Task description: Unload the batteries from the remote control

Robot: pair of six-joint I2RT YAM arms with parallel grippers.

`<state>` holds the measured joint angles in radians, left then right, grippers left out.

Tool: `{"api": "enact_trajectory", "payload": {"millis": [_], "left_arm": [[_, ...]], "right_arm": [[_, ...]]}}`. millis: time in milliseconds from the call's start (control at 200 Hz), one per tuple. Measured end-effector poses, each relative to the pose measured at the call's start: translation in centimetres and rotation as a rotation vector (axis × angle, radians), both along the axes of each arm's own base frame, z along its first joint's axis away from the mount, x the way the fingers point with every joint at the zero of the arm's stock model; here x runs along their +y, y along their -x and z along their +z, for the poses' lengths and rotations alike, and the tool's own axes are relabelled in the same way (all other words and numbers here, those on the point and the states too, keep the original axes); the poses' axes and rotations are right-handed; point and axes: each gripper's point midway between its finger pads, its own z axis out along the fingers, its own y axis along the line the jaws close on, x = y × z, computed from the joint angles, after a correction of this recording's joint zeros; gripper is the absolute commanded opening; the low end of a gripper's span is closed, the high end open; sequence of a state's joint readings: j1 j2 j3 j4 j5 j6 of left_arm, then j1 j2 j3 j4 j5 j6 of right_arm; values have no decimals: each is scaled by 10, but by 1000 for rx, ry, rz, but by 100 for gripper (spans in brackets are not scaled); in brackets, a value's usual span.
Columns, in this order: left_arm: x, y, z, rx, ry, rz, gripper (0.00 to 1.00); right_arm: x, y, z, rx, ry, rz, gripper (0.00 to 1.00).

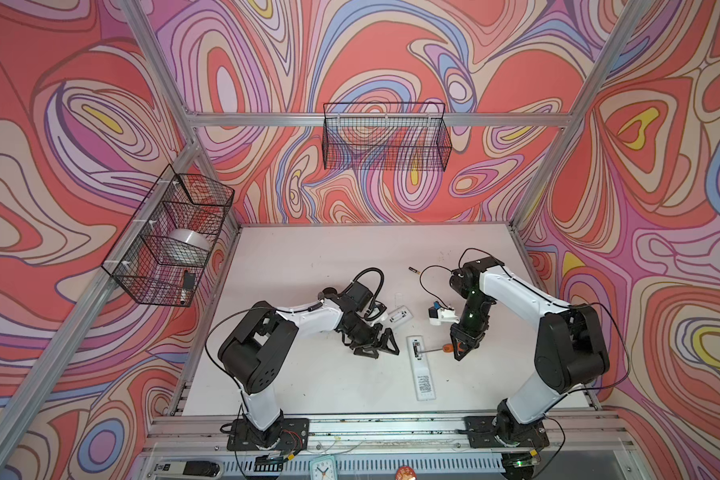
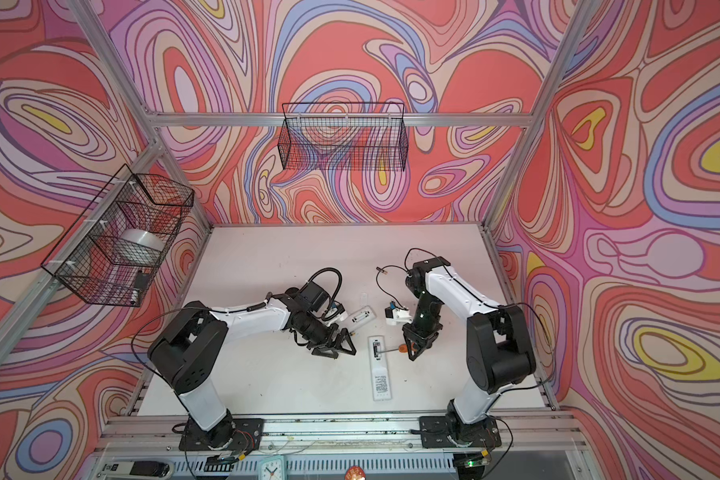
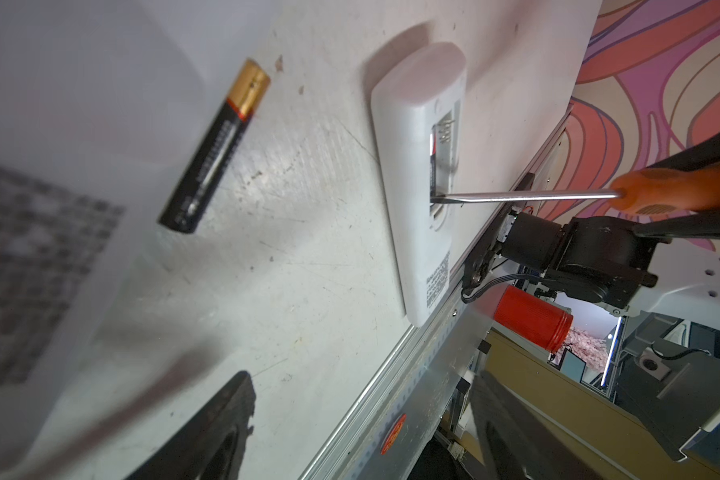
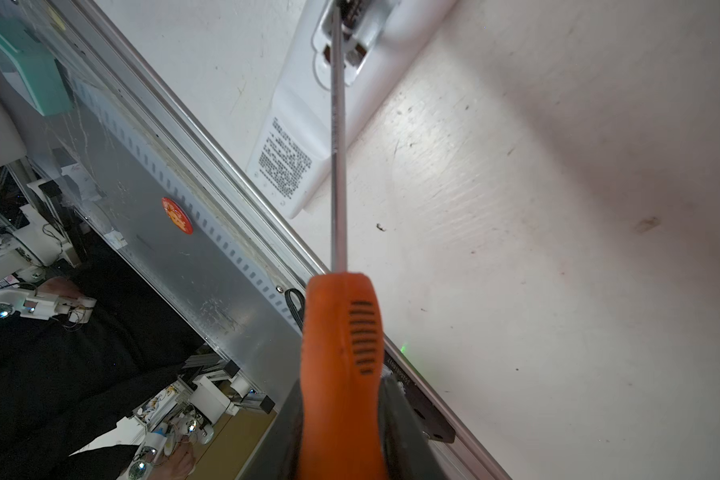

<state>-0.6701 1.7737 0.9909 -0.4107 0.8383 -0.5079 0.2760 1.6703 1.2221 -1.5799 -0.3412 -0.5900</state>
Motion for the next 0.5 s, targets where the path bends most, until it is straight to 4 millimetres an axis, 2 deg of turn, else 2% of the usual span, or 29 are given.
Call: {"api": "enact_trajectory", "payload": {"millis": [265, 501], "left_arm": [[-3, 2, -2, -1, 1, -11, 84], [-5, 2, 0, -6, 4, -13, 84]], "right_arm": [[-4, 6, -6, 26, 29, -17, 0], [-8, -4, -5, -12, 63, -54, 0]]}}
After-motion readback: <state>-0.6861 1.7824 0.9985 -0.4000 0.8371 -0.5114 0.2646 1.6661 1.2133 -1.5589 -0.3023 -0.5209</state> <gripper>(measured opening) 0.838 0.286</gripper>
